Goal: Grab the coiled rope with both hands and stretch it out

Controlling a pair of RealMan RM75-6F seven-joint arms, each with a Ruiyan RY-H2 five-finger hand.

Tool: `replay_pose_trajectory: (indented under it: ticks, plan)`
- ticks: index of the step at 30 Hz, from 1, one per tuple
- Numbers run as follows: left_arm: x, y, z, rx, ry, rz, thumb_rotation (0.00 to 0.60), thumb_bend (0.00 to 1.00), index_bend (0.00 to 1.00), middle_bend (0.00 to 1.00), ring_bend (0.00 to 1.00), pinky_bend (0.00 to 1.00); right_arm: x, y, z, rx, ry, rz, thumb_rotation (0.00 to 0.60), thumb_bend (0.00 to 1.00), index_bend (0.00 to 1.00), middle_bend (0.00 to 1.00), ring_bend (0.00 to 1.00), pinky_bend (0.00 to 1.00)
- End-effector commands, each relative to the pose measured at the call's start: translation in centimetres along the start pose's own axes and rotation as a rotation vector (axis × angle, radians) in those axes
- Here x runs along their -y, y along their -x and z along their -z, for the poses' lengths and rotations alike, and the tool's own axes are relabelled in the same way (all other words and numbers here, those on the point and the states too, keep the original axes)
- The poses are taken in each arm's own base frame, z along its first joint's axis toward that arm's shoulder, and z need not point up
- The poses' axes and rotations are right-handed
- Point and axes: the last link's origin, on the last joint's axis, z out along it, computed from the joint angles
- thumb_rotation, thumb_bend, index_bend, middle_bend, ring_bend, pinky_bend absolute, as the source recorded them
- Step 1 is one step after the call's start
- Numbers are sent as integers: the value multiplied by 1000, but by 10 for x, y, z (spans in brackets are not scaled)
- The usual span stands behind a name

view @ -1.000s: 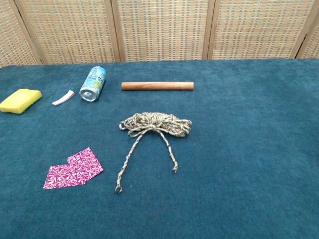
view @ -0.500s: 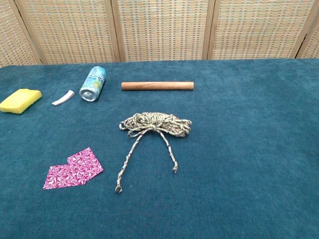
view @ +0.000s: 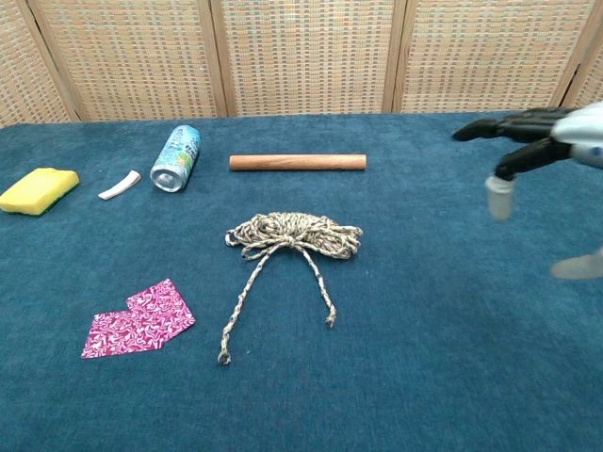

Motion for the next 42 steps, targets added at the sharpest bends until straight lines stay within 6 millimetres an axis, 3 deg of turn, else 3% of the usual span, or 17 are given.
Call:
replay_pose_trajectory:
  ticks: [1,8,18,27,42]
  plan:
    - [-1,2,-3,4,-5,-2,600,0,0,0,0,0,16,0,-57,45,-86,10,600,149,442,0,0,0]
    - [1,7,-10,26,-26,-15,600,0,0,0,0,0,51,20,-109,106,-195,95,600,191,446,0,0,0]
    - [3,6,-13,31,-35,0,600,0,0,0,0,0,88,46,-151,125,-238,158,600,227,453,0,0,0]
    - [3,7,-13,41,-31,2,600,0,0,0,0,0,96,60,-160,160,-209,173,600,256,468,0,0,0]
    - [1,8,-15,49,-24,5,600,0,0,0,0,0,94,76,-159,194,-210,264,600,259,481,0,0,0]
